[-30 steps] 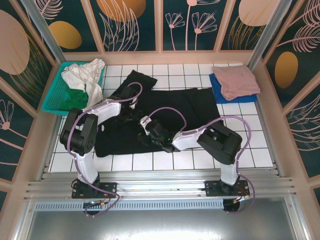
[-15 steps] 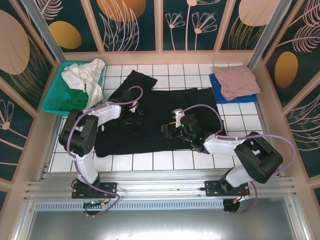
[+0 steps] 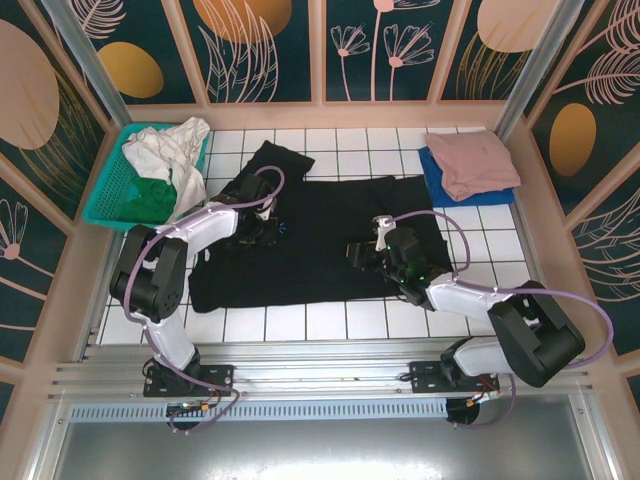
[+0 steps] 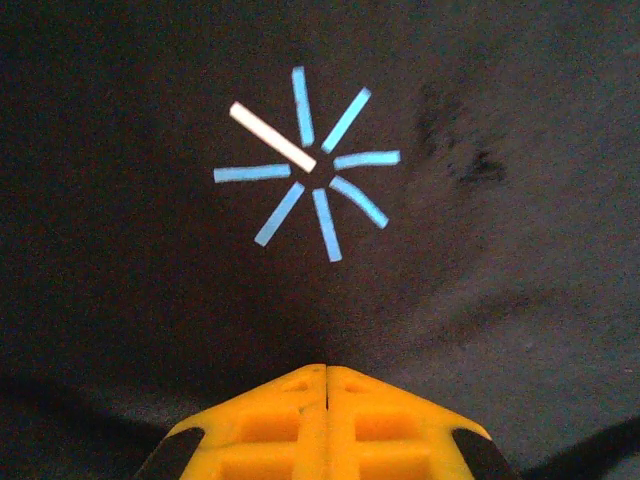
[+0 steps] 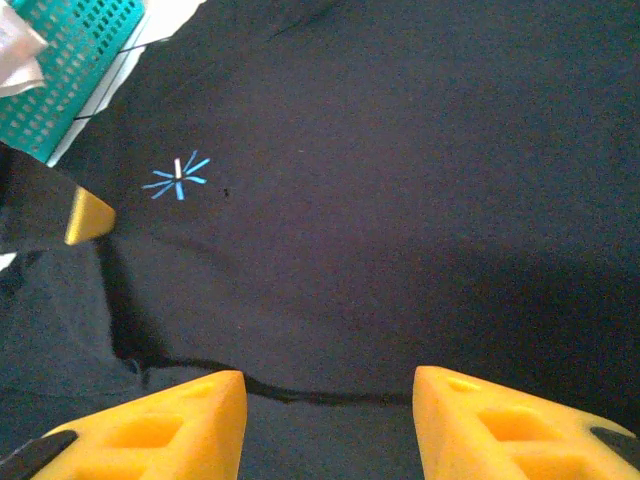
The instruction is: Fold and stack the t-shirts
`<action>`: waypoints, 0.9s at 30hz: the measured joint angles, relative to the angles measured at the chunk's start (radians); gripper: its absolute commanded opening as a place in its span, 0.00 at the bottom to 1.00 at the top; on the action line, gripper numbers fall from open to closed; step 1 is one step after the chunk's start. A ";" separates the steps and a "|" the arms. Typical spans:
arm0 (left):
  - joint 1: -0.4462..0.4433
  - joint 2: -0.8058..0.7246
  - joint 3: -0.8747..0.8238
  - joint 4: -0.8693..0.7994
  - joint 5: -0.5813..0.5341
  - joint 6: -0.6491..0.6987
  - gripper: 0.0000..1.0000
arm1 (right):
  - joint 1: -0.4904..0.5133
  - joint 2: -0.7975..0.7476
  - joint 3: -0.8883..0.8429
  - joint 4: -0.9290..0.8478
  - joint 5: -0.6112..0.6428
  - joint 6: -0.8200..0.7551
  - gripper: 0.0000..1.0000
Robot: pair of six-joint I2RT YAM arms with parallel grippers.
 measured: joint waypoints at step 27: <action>0.079 -0.358 -0.300 0.023 -0.307 -0.252 0.70 | 0.030 0.122 0.053 -0.183 0.109 0.019 0.44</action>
